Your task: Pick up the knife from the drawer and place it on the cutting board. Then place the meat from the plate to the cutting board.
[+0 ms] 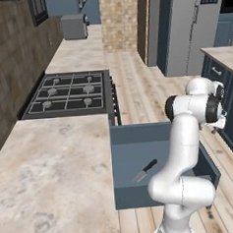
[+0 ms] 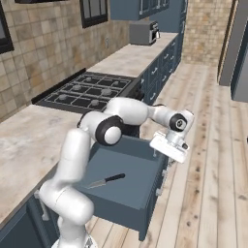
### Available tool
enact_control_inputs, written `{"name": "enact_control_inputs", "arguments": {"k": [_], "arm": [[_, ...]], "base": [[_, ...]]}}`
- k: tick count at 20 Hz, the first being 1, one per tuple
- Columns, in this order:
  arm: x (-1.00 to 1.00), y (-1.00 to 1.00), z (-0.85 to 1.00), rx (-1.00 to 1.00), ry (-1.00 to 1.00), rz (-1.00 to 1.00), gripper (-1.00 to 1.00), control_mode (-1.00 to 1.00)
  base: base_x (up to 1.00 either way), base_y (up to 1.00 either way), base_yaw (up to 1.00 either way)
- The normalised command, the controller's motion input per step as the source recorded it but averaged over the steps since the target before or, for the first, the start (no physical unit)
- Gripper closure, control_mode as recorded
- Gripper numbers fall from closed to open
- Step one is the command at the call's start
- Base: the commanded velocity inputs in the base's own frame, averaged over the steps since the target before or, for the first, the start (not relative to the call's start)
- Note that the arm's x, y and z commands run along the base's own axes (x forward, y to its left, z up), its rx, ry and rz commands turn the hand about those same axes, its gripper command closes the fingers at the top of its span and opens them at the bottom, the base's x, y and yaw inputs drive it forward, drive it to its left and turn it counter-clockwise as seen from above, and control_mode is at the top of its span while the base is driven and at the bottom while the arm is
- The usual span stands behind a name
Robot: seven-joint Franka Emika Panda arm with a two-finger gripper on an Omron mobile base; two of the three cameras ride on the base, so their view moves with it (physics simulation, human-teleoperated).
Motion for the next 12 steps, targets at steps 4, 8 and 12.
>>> {"name": "enact_control_inputs", "arguments": {"k": [4,8,12], "arm": [[-0.66,0.42,0.26,-0.16,-0.16,0.0,-1.0,-1.0],[-1.0,0.74,0.0,-0.25,-0.46,-0.01,-1.0,-1.0],[-1.0,0.82,0.02,-0.28,-0.55,-0.06,-1.0,-1.0]], "base": [[0.0,0.0,0.0],[0.0,0.0,0.0],[0.0,0.0,0.0]]}}
